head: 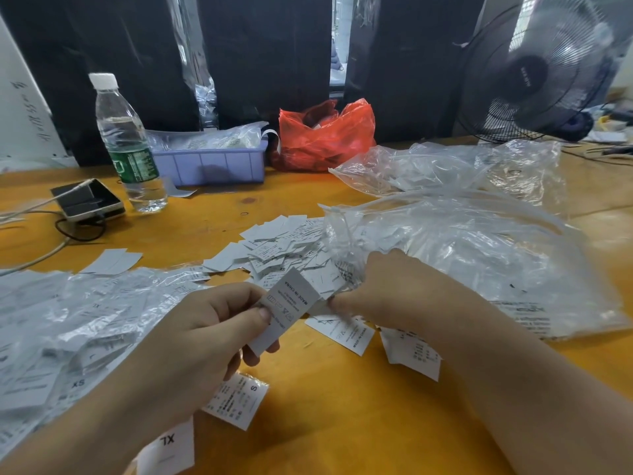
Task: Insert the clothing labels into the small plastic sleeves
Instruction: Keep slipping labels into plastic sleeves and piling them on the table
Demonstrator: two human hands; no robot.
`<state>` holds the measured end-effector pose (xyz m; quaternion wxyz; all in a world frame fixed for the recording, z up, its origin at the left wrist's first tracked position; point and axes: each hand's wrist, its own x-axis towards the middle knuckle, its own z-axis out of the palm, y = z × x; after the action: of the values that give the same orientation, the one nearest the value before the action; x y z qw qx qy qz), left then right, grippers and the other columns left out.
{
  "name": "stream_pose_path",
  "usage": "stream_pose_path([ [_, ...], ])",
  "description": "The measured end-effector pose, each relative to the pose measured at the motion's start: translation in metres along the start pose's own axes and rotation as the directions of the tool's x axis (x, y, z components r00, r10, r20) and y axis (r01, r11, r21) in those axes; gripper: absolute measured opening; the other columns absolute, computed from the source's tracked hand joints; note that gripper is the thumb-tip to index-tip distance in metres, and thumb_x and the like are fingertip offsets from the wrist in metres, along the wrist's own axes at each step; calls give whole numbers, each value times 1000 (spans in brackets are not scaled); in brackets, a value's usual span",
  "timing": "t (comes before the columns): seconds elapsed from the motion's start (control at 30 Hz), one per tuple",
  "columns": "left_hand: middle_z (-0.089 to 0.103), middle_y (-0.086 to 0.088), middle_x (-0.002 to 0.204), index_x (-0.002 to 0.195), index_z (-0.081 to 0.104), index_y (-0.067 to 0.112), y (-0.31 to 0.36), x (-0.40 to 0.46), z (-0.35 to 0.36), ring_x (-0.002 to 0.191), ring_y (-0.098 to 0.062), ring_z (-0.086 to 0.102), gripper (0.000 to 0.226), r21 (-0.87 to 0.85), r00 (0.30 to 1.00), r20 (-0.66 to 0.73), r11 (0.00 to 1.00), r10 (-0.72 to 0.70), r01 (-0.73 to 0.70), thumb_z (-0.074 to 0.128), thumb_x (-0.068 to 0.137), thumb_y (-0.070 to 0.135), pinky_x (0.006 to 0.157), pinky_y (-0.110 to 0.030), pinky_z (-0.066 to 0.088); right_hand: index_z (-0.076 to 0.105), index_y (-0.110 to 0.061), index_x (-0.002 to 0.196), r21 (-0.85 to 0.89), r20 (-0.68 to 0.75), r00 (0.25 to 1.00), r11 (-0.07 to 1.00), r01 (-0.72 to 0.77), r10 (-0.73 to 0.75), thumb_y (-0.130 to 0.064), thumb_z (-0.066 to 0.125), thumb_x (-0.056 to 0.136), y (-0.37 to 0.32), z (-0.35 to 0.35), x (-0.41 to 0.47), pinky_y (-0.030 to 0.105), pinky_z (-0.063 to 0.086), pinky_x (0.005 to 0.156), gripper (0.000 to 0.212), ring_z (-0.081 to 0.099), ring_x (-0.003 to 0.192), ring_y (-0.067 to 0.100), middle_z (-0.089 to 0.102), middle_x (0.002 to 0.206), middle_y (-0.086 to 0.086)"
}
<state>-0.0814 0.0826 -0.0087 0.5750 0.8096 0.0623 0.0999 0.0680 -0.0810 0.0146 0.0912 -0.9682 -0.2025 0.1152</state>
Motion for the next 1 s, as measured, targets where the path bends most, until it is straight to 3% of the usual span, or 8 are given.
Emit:
stream_pose_path([
  [0.07,69,-4,70,87,74,34,1,0,0,56,-12,55,23,-2,1000,-2,1000,0,0,53,78,35,46,-22,40,45,-22,97,-5,-49,999,1000,15,-15,-62,60,75,0,-3,-3,28,35,56,48,48,90,21,46,107,4],
  [0.17,69,-4,70,88,74,33,2,0,2,56,-11,55,23,-6,1000,2,1000,-1,1,53,78,35,46,-21,40,48,-20,111,-16,-116,993,1000,25,-26,-62,58,76,1,-6,-6,29,33,60,55,44,93,21,41,104,4],
  [0.23,69,-4,70,88,74,33,2,0,2,56,-11,55,23,-9,1000,1,1000,-3,3,53,78,35,46,-22,40,44,-18,129,-28,-121,992,999,28,-31,-64,57,77,2,-6,-5,31,37,71,70,47,106,25,45,119,7],
  [0.33,69,-4,70,87,74,33,3,0,3,57,-12,55,23,-11,1000,0,1000,-9,9,53,78,35,46,-22,40,24,-16,146,-48,-134,990,998,35,-42,-65,56,79,3,-5,-4,41,41,94,89,38,131,32,35,145,15],
  [0.47,69,-5,70,86,74,33,3,-1,3,56,-12,55,23,-13,1000,-3,1000,-15,15,53,77,35,46,-22,40,-3,-19,153,-78,-155,987,997,26,-38,-62,55,84,4,-7,-5,47,17,117,100,5,147,40,1,160,24],
  [0.63,68,-4,69,86,74,30,3,-1,2,56,-11,55,23,-16,1000,2,1000,-11,11,53,78,35,47,-21,41,-17,-20,152,-138,-236,969,990,35,-67,-64,49,87,2,-10,-8,48,1,119,102,-12,146,43,-19,157,25],
  [0.83,69,-4,70,86,74,30,2,-1,2,57,-13,56,23,-8,1000,1,1000,-4,4,53,79,37,47,-21,42,-13,-19,152,-118,-347,926,986,117,-151,-64,46,88,-8,-10,-23,44,5,119,98,-9,148,37,-12,159,23],
  [1.0,70,-3,71,87,74,33,2,0,1,58,-11,58,22,8,1000,14,1000,2,-3,53,79,36,48,-20,42,-9,-19,152,-106,-378,877,955,279,-298,-60,47,89,-19,-6,-42,38,5,119,94,-6,149,30,-6,161,18],
])
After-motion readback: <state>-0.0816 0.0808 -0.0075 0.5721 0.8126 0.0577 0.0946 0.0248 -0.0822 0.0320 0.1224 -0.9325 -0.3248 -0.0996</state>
